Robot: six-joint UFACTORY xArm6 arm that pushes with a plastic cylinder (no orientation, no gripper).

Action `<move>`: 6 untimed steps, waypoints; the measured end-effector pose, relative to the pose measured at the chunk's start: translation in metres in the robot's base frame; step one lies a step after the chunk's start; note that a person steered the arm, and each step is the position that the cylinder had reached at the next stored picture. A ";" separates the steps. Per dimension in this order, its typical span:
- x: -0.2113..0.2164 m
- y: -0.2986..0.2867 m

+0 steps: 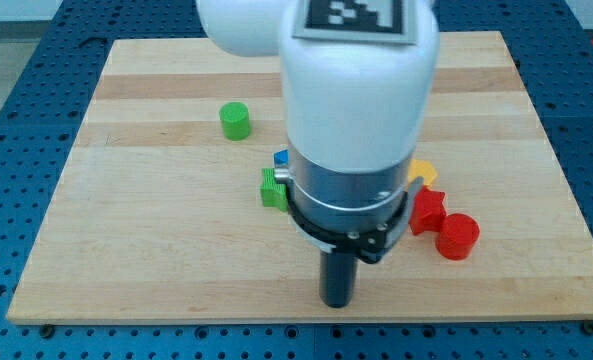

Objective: Slide blue cube closer to the blue triangle

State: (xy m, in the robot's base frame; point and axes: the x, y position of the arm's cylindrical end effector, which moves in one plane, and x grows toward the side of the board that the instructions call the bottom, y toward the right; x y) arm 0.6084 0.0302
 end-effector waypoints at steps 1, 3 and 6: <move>-0.021 0.025; -0.053 0.014; -0.085 -0.010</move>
